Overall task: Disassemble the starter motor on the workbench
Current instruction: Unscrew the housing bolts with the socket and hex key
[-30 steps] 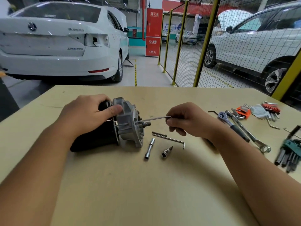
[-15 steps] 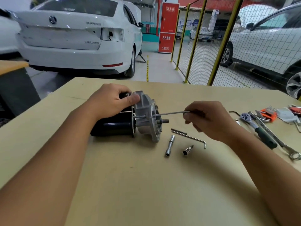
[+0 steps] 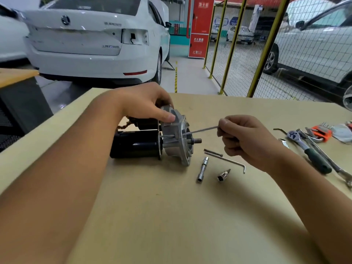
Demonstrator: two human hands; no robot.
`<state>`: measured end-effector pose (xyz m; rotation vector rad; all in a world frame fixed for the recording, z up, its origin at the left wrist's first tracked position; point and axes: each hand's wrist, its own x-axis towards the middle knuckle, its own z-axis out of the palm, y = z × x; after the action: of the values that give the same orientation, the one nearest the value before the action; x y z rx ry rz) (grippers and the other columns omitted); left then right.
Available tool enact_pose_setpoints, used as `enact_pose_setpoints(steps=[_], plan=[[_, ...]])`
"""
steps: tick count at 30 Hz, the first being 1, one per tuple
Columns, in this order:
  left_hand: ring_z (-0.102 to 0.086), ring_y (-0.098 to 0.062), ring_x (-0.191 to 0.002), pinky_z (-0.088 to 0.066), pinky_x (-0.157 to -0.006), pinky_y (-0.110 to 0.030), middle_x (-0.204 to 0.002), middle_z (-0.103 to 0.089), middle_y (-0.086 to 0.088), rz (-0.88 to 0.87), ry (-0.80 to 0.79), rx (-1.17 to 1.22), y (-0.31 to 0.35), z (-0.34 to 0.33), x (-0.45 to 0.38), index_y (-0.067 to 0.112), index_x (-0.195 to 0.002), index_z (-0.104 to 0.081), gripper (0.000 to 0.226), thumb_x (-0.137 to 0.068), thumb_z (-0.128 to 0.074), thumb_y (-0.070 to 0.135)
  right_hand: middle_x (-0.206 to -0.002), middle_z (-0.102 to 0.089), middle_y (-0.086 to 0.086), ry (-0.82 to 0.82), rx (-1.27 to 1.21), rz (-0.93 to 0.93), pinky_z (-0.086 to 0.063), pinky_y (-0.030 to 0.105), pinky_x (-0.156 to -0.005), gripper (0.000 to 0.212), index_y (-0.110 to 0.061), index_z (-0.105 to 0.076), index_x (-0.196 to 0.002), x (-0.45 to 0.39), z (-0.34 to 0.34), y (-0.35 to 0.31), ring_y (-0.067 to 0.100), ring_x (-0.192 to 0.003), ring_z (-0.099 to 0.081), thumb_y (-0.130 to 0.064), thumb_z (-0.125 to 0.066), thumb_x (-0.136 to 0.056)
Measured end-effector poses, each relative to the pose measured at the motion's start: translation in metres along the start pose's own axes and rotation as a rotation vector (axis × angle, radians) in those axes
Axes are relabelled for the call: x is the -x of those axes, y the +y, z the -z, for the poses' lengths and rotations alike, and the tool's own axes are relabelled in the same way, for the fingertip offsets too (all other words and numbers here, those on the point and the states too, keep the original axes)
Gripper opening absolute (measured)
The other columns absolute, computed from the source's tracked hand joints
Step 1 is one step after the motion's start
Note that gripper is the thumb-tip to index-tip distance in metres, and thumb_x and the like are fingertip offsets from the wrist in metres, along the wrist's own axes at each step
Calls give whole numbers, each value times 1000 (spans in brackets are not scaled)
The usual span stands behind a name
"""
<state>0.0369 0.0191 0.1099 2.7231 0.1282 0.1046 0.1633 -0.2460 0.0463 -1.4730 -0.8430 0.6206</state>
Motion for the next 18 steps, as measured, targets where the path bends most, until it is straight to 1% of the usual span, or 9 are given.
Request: enact_pose_setpoints(steps=[2,4,6,9,11,12,14,15,18], plan=[[-70,-17,-93,-54,-95,-53,-95,-75,6,-36,51,97,-3,-7,2,27,-104,-76,20,-89,-79,39,-67,-21,9,-3,53,25,-19,35,-53,32,5,-58,-82,0,3,1,21,-57,-18,-17,-50,-103],[-70,-16,-93,-54,-95,-53,-95,-75,6,-56,80,160,-2,-14,4,27,-102,-76,22,-87,-80,43,-64,-24,8,2,95,60,-23,34,-52,33,8,-57,-81,-2,5,4,20,-56,-20,-16,-50,-103],[-69,-14,-91,-55,-91,-51,-92,-74,8,-67,111,130,1,-15,8,29,-99,-75,34,-80,-76,56,-63,-23,13,28,118,111,-25,32,-51,32,7,-58,-80,-3,4,8,23,-57,-19,-14,-50,-103],[-68,-16,-89,-55,-85,-49,-89,-72,9,-93,194,75,6,-14,15,29,-97,-74,50,-69,-68,70,-63,-20,19,66,141,188,-26,34,-50,29,0,-62,-80,-3,0,10,34,-59,-16,-12,-50,-104],[-66,-15,-86,-55,-81,-46,-86,-70,11,-102,242,30,10,-15,21,31,-97,-73,55,-65,-64,74,-63,-22,19,66,149,212,-27,36,-50,28,-3,-64,-80,-1,-3,8,37,-59,-18,-19,-53,-102],[-64,-14,-84,-54,-79,-44,-86,-69,13,-96,262,5,11,-16,23,31,-98,-73,58,-64,-62,77,-62,-24,18,68,156,205,-28,35,-50,30,-4,-64,-80,0,-4,7,35,-57,-19,-24,-55,-99],[-63,-13,-85,-52,-78,-40,-86,-66,15,-72,296,-42,13,-17,24,30,-100,-74,63,-64,-59,80,-60,-28,12,83,190,121,-29,31,-48,38,-6,-65,-76,-1,-5,6,26,-52,-24,-35,-56,-99],[-62,-15,-86,-51,-79,-38,-87,-65,15,-61,309,-77,13,-17,24,29,-100,-74,65,-65,-58,81,-58,-29,7,85,209,40,-28,29,-46,43,-8,-65,-73,-2,-6,8,21,-50,-26,-39,-56,-101],[-60,-15,-82,-41,-72,-35,-84,-64,10,-48,347,-158,13,-20,23,29,-93,-74,63,-67,-54,82,-55,-27,-3,64,184,-226,-23,23,-43,44,-11,-57,-67,-3,-12,15,14,-46,-21,-40,-57,-100]])
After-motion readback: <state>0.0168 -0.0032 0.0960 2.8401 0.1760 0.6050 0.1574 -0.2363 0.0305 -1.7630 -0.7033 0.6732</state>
